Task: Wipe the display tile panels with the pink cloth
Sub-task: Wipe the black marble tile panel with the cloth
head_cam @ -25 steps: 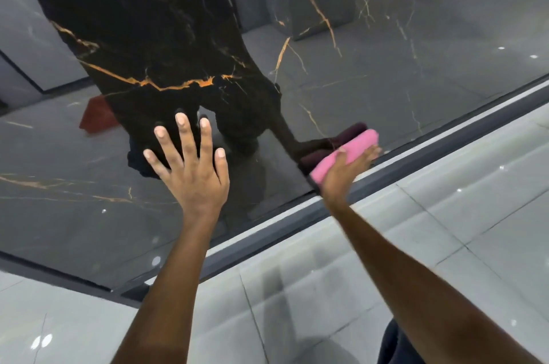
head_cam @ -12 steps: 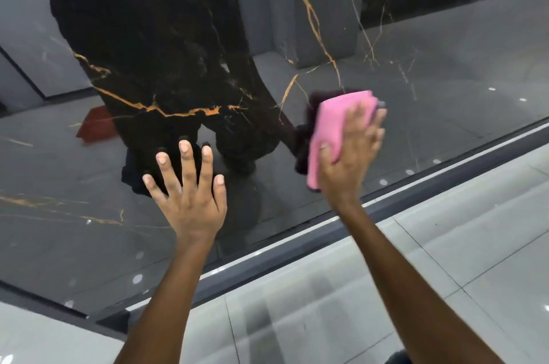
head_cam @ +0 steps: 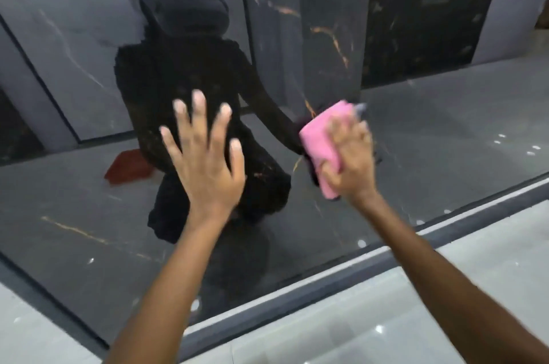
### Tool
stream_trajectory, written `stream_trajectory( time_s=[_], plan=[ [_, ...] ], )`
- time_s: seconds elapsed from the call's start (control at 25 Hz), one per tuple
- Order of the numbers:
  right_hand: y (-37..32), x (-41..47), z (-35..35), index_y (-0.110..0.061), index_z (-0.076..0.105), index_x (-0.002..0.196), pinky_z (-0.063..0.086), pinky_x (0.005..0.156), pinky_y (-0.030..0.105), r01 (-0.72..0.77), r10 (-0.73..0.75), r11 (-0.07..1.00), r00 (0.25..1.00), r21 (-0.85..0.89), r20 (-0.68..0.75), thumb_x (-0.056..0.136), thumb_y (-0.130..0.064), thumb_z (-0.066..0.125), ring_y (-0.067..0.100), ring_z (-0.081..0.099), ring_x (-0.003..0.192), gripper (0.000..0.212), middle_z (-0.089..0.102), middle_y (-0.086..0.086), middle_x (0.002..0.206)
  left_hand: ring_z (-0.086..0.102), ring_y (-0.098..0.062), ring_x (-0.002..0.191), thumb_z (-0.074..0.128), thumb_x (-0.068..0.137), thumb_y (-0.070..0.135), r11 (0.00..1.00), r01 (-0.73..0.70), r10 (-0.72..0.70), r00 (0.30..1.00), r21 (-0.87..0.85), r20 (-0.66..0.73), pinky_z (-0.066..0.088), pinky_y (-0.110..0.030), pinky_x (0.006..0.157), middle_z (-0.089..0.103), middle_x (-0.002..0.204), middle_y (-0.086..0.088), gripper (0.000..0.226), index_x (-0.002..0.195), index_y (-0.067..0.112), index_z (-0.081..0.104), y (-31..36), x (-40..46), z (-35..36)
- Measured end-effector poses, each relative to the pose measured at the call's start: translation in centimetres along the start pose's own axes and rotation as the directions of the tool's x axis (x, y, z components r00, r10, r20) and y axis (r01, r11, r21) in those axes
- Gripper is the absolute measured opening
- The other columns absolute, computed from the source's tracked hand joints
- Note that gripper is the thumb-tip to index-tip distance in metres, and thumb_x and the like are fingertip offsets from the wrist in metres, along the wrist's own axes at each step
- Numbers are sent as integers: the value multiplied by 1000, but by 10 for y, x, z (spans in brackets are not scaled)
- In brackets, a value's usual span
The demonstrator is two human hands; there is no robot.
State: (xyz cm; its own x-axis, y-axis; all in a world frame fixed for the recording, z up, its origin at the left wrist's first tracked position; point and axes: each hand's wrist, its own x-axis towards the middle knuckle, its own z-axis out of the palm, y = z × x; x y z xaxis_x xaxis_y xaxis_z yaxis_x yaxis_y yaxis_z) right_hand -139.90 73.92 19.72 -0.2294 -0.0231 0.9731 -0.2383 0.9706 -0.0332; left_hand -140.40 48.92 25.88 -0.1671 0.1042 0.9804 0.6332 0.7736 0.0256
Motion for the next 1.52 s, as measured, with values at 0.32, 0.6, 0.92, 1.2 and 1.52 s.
stream_trajectory(
  time_s=[0.32,0.6,0.92,1.2,1.52],
  plan=[
    [-65,41,1,-3,10,153,6,121,40,381,-372,922,920,-62,121,86,-38,50,34,12,147,86,20,21,157,5,-36,149,27,105,31,949,118,-132,991,294,27,4,-51,120,13,163,-12,54,157,22,15,-20,76,1],
    [37,185,-42,-3,37,145,16,118,41,-143,154,988,955,59,-252,76,-22,51,38,31,139,73,40,24,147,2,-41,148,30,104,39,944,51,-60,998,327,18,-5,-53,118,6,162,-15,57,156,29,13,-19,78,2],
    [-17,160,-32,-8,48,138,24,115,44,860,-826,511,490,1,279,90,-34,40,26,36,139,55,51,13,142,0,-39,149,28,104,41,930,50,-54,999,363,0,-4,-52,119,8,162,-15,54,156,28,18,-23,79,3],
    [-32,239,-45,-2,38,145,11,117,32,-346,368,925,918,160,-145,76,-25,44,36,28,141,73,33,23,151,5,-36,149,30,103,41,935,56,-66,998,351,17,6,-53,119,12,161,-12,52,154,29,26,-19,82,3],
    [8,308,-77,-3,38,144,18,119,42,365,-366,931,929,24,59,77,-21,47,33,30,140,70,39,22,148,17,-30,148,40,97,33,980,43,-15,990,192,-143,10,-52,116,25,160,-3,56,151,25,29,-17,253,-45]
  ],
)
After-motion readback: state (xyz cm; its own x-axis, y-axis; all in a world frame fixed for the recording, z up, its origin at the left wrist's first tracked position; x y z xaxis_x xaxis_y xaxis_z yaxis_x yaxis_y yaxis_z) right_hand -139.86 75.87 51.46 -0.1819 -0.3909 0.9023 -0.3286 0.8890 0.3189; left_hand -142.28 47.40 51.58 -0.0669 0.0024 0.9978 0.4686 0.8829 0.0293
